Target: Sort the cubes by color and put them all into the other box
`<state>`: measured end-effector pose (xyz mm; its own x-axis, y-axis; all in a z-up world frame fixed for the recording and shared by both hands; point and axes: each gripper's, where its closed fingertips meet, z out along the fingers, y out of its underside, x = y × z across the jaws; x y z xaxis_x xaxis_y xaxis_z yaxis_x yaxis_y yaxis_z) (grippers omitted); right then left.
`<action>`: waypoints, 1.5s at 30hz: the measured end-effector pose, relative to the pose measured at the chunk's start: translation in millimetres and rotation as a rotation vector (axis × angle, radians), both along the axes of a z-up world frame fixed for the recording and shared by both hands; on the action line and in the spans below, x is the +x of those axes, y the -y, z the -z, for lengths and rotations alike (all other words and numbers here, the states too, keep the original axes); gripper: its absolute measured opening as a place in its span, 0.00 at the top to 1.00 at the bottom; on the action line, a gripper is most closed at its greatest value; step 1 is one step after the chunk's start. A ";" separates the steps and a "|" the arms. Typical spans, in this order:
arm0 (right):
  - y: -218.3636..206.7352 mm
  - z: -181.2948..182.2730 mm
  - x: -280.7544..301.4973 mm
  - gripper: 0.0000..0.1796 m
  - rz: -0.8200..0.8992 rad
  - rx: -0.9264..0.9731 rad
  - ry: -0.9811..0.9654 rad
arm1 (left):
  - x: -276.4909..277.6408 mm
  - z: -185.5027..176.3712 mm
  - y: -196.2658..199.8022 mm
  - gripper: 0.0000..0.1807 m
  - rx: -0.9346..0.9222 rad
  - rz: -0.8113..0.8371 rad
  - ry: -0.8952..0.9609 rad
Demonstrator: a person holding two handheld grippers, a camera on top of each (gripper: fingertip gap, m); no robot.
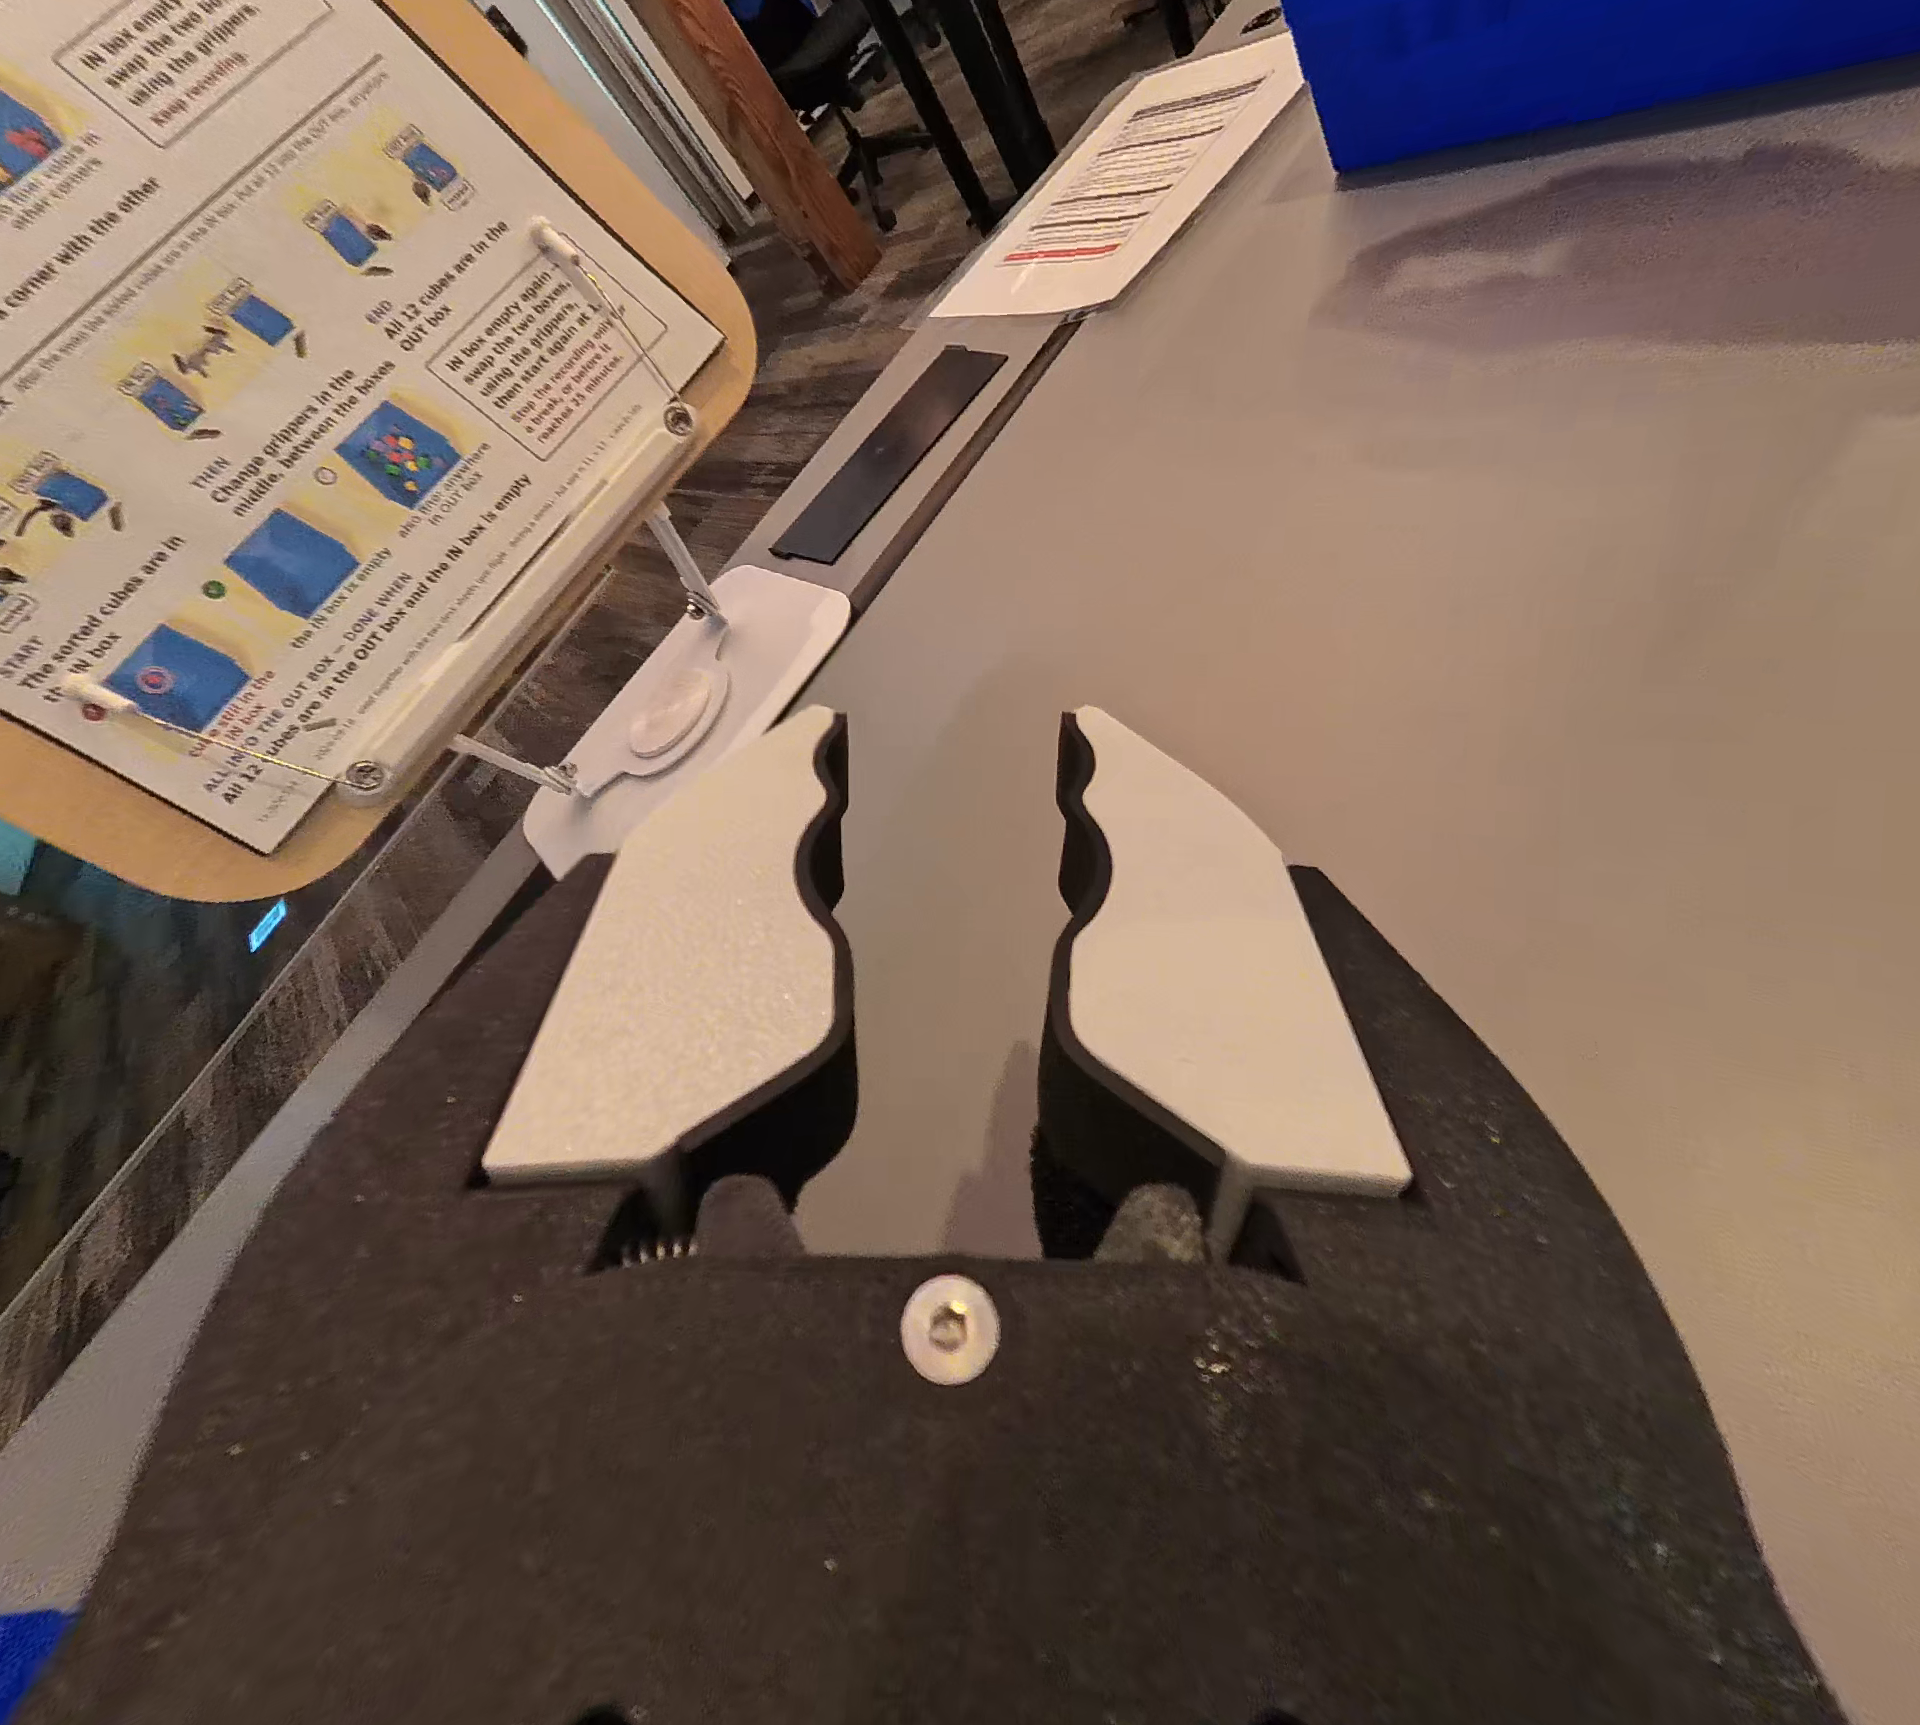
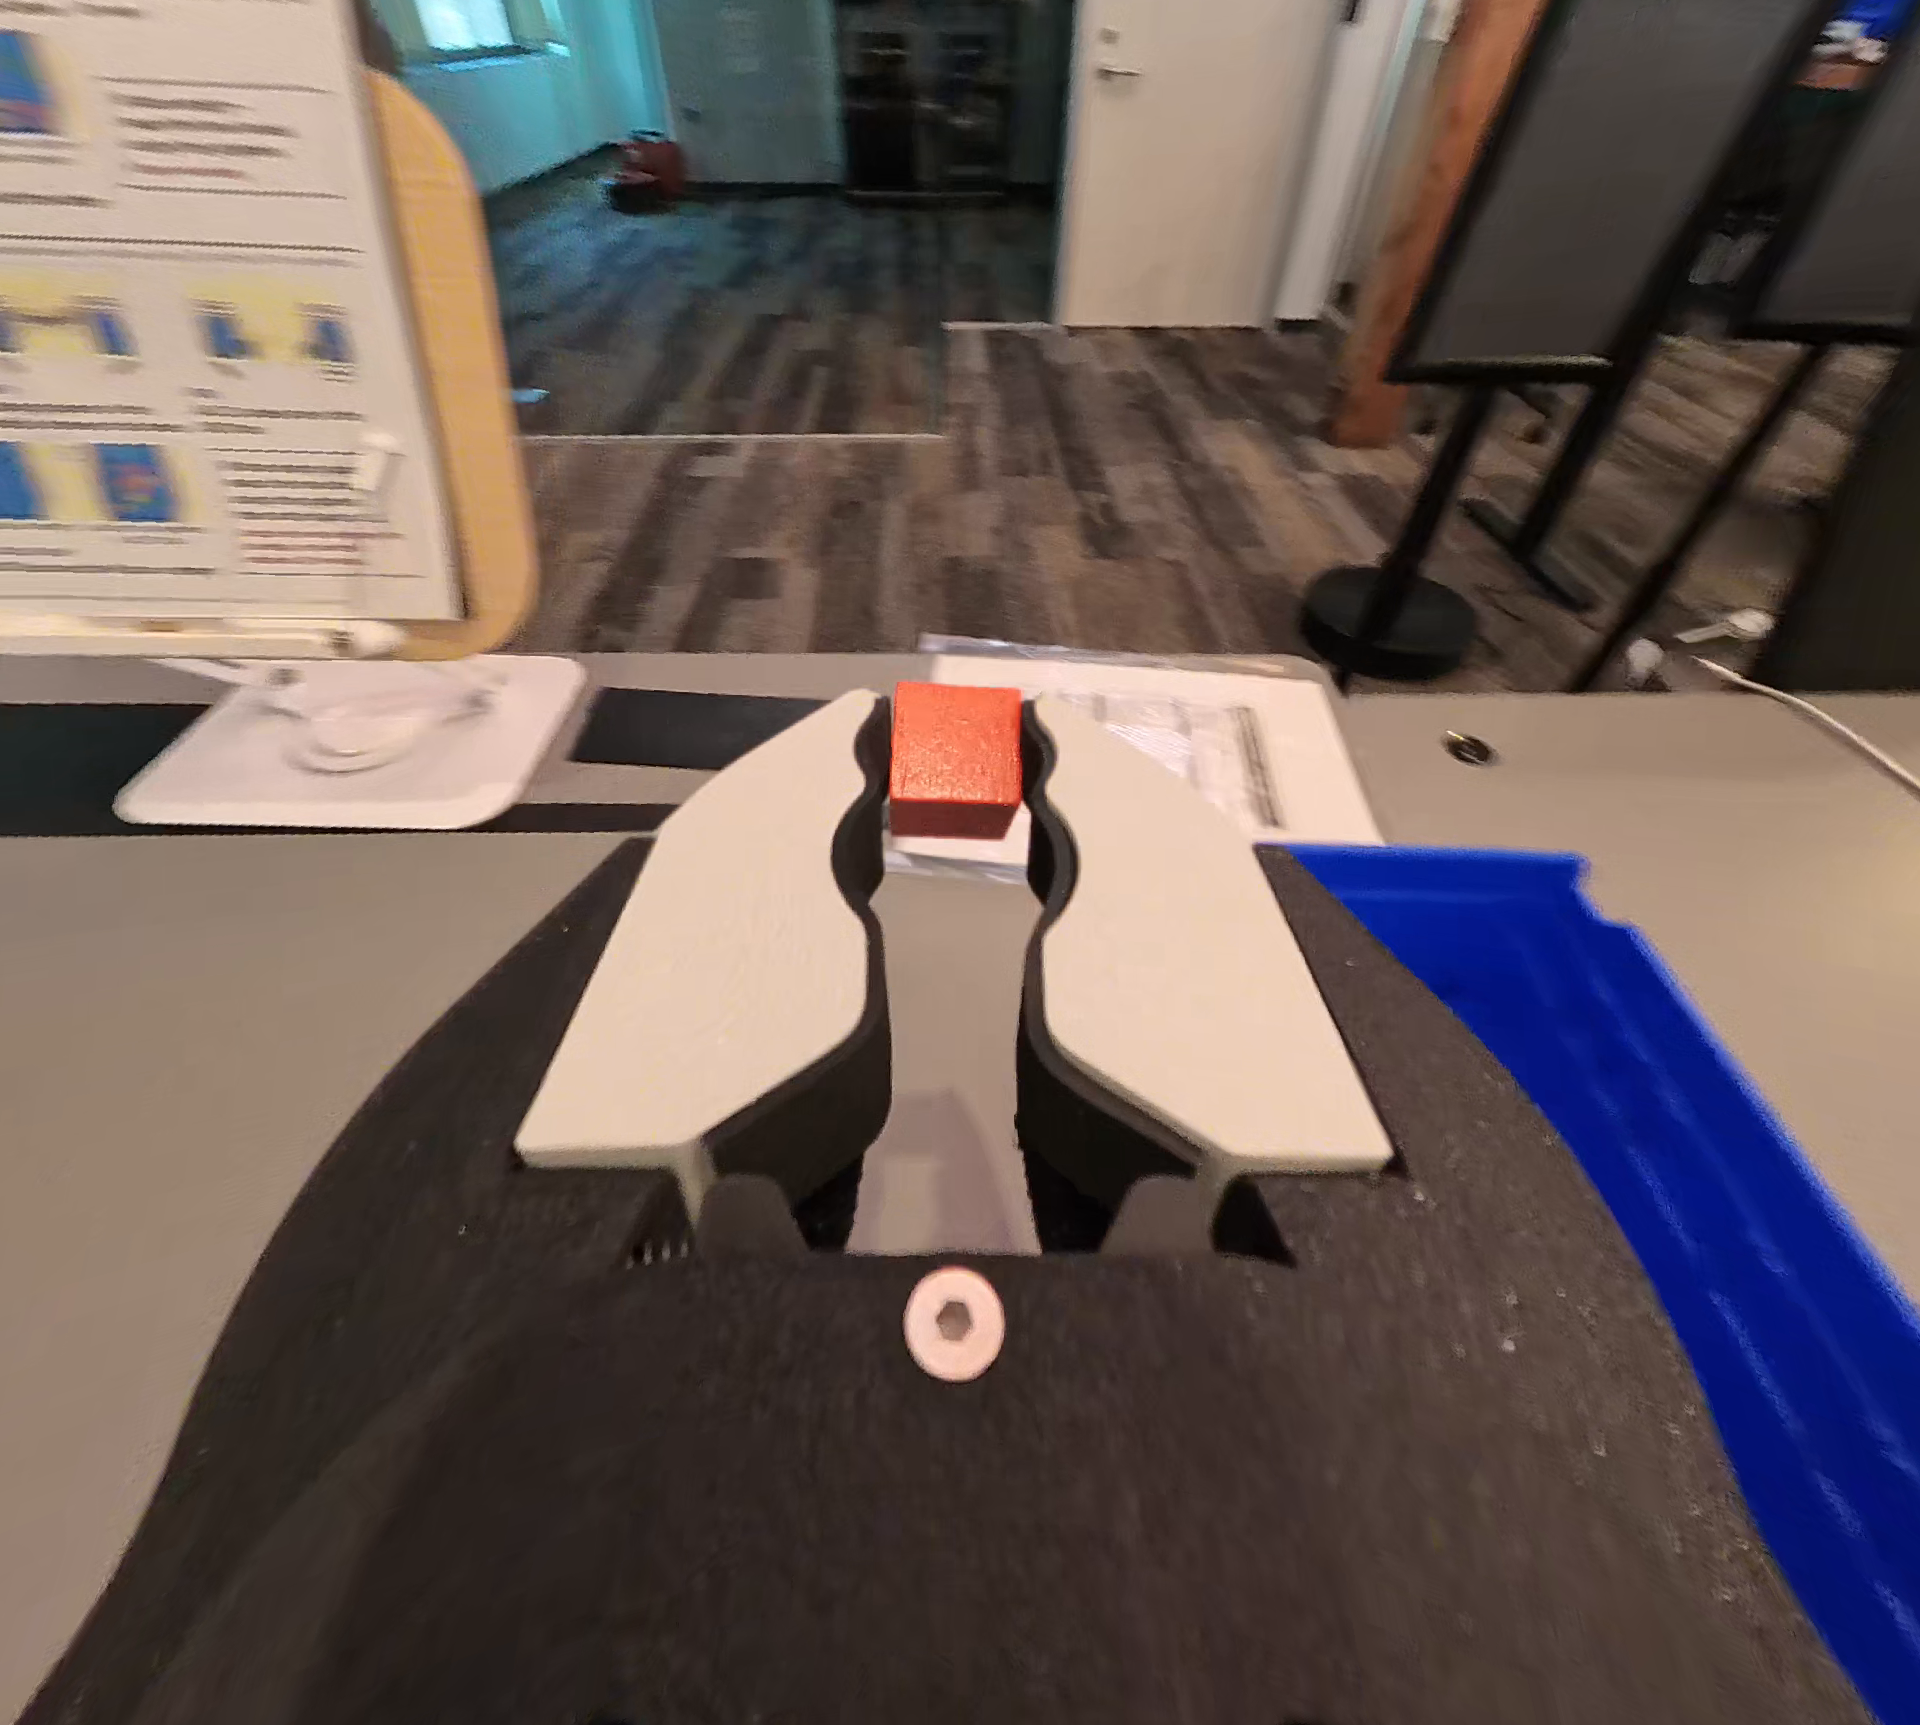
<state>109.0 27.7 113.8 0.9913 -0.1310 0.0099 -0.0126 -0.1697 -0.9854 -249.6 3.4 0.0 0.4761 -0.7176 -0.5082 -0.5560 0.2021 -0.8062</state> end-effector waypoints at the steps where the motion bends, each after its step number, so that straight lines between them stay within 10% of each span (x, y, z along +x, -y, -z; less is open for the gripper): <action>1: 5.1 4.4 15.9 0.87 0.042 -0.020 0.006 | 1.1 4.1 -0.8 0.79 -0.005 0.000 -0.003; 19: 43.9 109.7 158.3 0.87 0.039 -0.756 0.393 | -15.6 35.8 -12.0 0.80 -0.075 -0.040 -0.015; 45: 66.6 232.1 174.2 0.87 -0.171 -1.189 0.129 | -16.9 47.4 -10.3 0.81 -0.091 -0.034 -0.048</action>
